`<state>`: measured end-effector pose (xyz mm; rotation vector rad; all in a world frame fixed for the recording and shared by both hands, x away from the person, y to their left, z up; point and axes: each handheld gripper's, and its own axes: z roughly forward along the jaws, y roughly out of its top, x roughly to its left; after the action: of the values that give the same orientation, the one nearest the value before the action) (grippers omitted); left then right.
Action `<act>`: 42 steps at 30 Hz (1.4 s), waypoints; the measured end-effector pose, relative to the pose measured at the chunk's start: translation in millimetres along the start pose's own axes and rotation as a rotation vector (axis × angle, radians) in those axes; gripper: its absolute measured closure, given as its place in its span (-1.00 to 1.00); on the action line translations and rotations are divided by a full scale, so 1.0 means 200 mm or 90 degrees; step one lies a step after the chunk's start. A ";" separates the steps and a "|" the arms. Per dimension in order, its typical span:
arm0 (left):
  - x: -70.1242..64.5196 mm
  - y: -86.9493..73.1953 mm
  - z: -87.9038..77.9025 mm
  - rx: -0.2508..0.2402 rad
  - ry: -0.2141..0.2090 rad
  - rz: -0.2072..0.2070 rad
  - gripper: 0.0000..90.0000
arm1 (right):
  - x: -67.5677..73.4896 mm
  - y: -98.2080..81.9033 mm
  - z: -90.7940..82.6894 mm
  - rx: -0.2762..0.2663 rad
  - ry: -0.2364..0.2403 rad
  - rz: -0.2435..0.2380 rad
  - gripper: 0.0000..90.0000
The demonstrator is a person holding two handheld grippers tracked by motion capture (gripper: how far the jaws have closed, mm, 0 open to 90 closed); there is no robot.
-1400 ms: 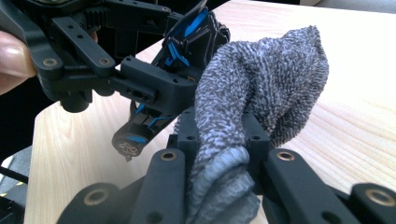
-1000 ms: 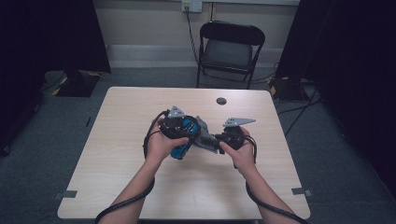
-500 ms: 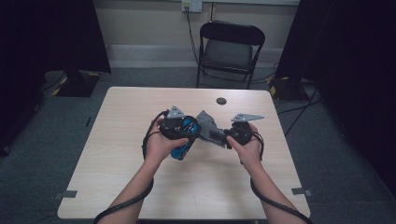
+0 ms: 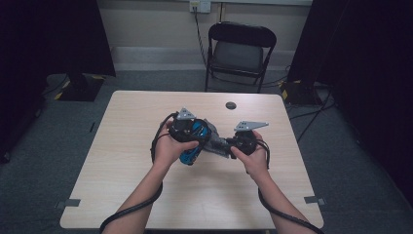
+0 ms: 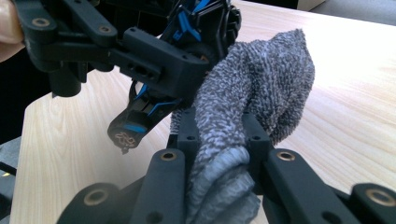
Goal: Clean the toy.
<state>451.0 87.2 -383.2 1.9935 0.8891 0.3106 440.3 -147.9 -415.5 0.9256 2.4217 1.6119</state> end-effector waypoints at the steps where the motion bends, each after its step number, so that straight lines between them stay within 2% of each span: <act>1: 0.00 0.00 0.00 0.000 0.002 0.000 -0.43 | 0.00 0.00 0.01 0.007 0.000 -0.002 0.66; 10: 0.02 0.02 0.02 0.005 0.008 -0.007 -0.43 | 0.03 -0.02 0.03 0.026 0.004 -0.020 0.66; 12: 0.02 0.03 0.03 -0.005 0.009 -0.012 -0.43 | 0.04 -0.03 0.04 0.034 0.009 -0.024 0.66; 16: 0.02 0.06 0.03 -0.004 0.017 -0.007 -0.43 | 0.07 -0.05 0.08 0.047 0.020 -0.035 0.66; 23: 0.04 0.07 0.05 -0.005 0.024 -0.020 -0.43 | 0.10 -0.08 0.13 0.060 0.033 -0.039 0.66; 33: 0.04 0.11 0.03 -0.024 0.033 -0.024 -0.43 | 0.17 -0.15 0.20 0.093 0.071 -0.055 0.66; 37: 0.06 0.12 0.01 -0.035 0.038 -0.029 -0.43 | 0.16 -0.17 0.19 0.106 0.076 -0.063 0.66; 42: 0.07 0.13 -0.02 -0.037 0.040 -0.028 -0.43 | 0.12 -0.17 0.13 0.107 0.060 -0.058 0.66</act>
<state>470.2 90.0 -362.2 1.9169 0.9509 0.3716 417.0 -122.9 -451.1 0.7635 2.6552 1.4726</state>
